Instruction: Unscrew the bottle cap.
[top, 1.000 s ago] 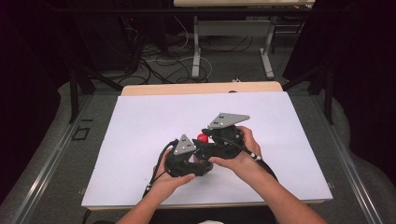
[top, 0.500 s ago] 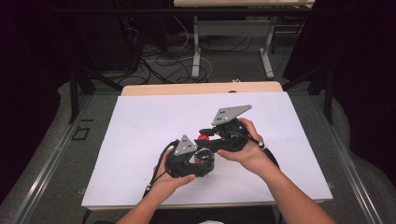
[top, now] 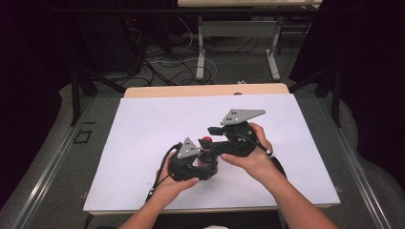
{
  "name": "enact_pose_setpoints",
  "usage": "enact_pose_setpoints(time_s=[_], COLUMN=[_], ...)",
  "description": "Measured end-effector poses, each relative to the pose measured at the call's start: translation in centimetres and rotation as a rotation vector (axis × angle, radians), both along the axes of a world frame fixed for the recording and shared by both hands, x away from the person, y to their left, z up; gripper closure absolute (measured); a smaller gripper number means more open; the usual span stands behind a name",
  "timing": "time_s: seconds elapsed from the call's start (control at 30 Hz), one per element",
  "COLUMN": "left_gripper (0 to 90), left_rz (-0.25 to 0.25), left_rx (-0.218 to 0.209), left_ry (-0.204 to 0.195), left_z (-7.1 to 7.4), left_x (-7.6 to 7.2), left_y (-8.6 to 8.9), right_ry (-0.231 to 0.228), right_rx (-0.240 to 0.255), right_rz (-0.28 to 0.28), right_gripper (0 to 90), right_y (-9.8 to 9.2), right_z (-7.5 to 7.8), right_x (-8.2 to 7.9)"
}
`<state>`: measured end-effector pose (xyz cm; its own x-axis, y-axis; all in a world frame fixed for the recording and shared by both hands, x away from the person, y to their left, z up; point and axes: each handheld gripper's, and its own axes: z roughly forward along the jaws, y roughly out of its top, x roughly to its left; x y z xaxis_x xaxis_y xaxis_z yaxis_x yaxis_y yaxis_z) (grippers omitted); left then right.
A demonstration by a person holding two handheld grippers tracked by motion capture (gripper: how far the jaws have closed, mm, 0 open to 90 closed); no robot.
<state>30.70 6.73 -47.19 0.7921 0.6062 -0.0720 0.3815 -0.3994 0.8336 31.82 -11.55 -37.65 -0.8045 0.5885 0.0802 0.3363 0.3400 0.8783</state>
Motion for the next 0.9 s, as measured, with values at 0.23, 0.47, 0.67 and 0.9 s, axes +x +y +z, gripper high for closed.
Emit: enact_pose_setpoints(time_s=[0.23,0.47,0.67,0.9], left_gripper=[30.3,30.2,30.3,30.2], left_rz=[0.007,0.009,0.002,-0.004], left_rx=[-0.011,-0.009,-0.009,-0.007], left_ry=[-0.004,0.002,0.001,-0.004], left_z=[0.0,0.0,-0.1,-0.1], left_x=[0.0,0.0,0.0,0.0], left_y=[-0.1,-0.1,-0.1,-0.1], right_ry=[0.01,-0.012,-0.031,0.014], right_rx=[-0.034,-0.051,-0.078,-0.065], right_rz=[-0.087,-0.093,-0.033,0.149], right_gripper=[54.7,58.3,60.9,61.5], right_y=[0.9,1.5,1.5,0.3], right_z=[-0.6,-1.0,-1.1,-0.9], right_x=[-0.7,-0.9,-0.3,1.7])
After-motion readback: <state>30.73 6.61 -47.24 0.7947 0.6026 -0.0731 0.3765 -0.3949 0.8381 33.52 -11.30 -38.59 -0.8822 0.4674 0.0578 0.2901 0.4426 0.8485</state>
